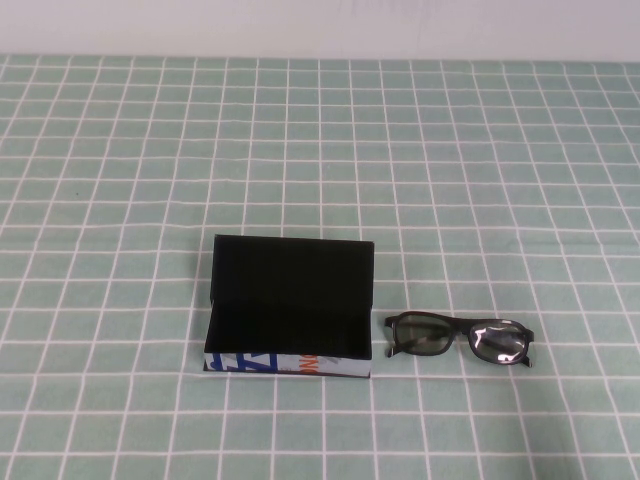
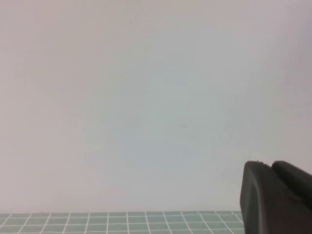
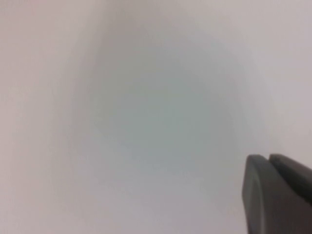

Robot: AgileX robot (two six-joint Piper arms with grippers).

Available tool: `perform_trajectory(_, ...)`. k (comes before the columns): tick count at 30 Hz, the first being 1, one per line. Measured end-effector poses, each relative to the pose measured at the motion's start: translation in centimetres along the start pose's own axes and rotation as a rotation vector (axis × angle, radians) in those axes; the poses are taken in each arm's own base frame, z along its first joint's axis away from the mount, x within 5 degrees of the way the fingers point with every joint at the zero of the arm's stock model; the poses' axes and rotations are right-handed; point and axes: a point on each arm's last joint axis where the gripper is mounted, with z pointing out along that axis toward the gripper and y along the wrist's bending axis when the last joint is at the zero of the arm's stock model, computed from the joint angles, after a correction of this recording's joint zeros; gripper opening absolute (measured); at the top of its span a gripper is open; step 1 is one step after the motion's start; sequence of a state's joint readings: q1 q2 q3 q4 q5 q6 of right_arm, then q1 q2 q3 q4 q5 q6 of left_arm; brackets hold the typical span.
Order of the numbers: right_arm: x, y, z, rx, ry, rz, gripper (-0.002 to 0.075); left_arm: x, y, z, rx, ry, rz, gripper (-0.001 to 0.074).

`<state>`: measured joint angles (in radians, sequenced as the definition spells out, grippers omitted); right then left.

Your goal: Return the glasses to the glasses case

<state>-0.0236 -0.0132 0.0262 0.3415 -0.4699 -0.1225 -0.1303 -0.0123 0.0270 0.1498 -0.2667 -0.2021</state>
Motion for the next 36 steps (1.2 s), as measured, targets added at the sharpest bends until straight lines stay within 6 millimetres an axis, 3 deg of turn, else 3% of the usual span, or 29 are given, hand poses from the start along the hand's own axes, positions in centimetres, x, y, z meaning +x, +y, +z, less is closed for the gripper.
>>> perform_trajectory(6, -1.2, -0.2, -0.1, 0.017, -0.137, 0.016, -0.0013, -0.8, -0.2, 0.0, 0.018, -0.089, 0.000, -0.0002)
perform_trajectory(11, -3.1, 0.2, 0.0, 0.007, -0.259, 0.020, -0.0013, -3.5, -0.7, -0.7, 0.082, -0.399, 0.000, -0.0002)
perform_trajectory(16, -8.4, 2.8, 0.4, -0.126, -0.415, -0.114, -0.0013, -6.4, -1.1, -1.6, 0.118, -0.618, 0.009, -0.0002)
perform_trajectory(19, -12.0, 4.5, 0.2, -0.213, -0.483, -0.148, -0.0013, -9.7, -1.2, -1.7, 0.117, -0.686, 0.019, -0.0002)
perform_trajectory(23, -16.3, 5.9, -0.1, -0.268, -0.511, -0.064, -0.0013, -14.5, -1.4, -2.3, 0.101, -0.733, 0.029, -0.0002)
perform_trajectory(30, -20.8, 7.8, 3.1, -0.262, -0.357, -0.032, -0.0013, -21.6, -1.6, -0.1, 0.109, -0.727, -0.030, -0.0002)
perform_trajectory(32, -21.3, 8.3, 4.7, -0.239, -0.230, -0.041, -0.0013, -22.8, -1.6, 1.4, 0.102, -0.645, -0.052, -0.0002)
perform_trajectory(36, -20.3, 8.9, 8.4, -0.182, 0.076, -0.057, -0.0013, -23.2, -1.1, 4.9, 0.040, -0.376, -0.120, -0.0002)
